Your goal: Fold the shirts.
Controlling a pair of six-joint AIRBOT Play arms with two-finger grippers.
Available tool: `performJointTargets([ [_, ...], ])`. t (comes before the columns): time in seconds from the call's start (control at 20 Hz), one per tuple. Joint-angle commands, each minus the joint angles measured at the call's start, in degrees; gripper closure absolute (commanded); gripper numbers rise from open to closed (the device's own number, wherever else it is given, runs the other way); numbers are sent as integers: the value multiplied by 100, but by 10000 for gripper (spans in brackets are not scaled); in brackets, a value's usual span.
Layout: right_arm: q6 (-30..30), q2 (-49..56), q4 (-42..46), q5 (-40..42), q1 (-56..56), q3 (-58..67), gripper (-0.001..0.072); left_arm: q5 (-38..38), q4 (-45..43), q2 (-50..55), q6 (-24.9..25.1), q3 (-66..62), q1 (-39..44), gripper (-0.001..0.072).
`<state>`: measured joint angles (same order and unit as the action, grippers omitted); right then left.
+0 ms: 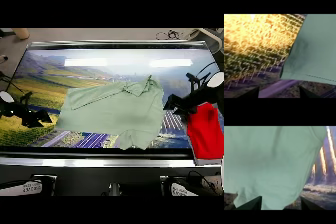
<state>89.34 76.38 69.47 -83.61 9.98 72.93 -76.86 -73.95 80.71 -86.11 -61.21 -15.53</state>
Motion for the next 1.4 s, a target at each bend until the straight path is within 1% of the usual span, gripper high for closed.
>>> performJointTargets([
  [0.0,-92,-258,55,-179,11,-737,225,688,424,-31,221,671,7,139],
  [0.1,-90,-258,85,-160,11,-743,225,944,636,-24,216,752,81,141],
  [0.15,-90,-258,96,-136,11,-743,224,1040,664,-7,214,765,138,158],
  [0.2,-87,-258,140,-129,11,-748,223,1067,691,46,214,763,192,177],
  [0.4,-90,-258,529,11,11,-1167,215,1073,890,385,210,763,343,178],
  [0.45,-90,-258,577,101,11,-1377,209,1073,929,437,208,763,358,198],
  [0.5,-87,-256,514,273,11,-1635,202,1099,929,470,208,763,358,304],
  [0.55,-87,-256,334,481,11,-1875,202,1145,929,476,210,761,358,471],
  [0.6,-90,-256,44,732,11,-2135,200,1156,929,472,212,739,348,612],
  [0.65,-92,-256,-164,981,11,-2347,188,1141,929,455,216,713,348,669],
  [0.8,-177,-243,-669,1700,9,-2841,191,1064,940,310,260,619,348,677],
  [0.85,-175,-223,-739,1888,9,-2959,228,1029,953,232,319,612,350,677],
  [0.9,-173,-186,-741,2092,9,-3067,229,999,953,133,326,612,354,678],
  [0.95,-173,-146,-763,2251,9,-3134,265,984,953,42,341,612,361,678],
  [1.0,-168,-87,-828,2350,9,-3163,339,981,955,-52,345,612,361,677],
  [1.05,-186,-26,-1038,2365,11,-3163,437,984,1027,-144,378,610,358,677],
  [1.1,-304,-2,-1311,2387,9,-3154,612,984,1137,-214,389,588,358,677],
  [1.15,-492,-20,-1563,2387,11,-3097,687,975,1281,-291,492,527,358,677],
  [1.2,-732,-114,-1681,2227,11,-2887,688,935,1447,-422,636,380,358,680],
  [1.25,-901,-291,-1646,2055,11,-2527,688,938,1515,-660,671,103,358,681],
  [1.35,-929,-957,-1290,1993,15,-1233,689,1082,1530,-1368,800,-901,345,682],
])
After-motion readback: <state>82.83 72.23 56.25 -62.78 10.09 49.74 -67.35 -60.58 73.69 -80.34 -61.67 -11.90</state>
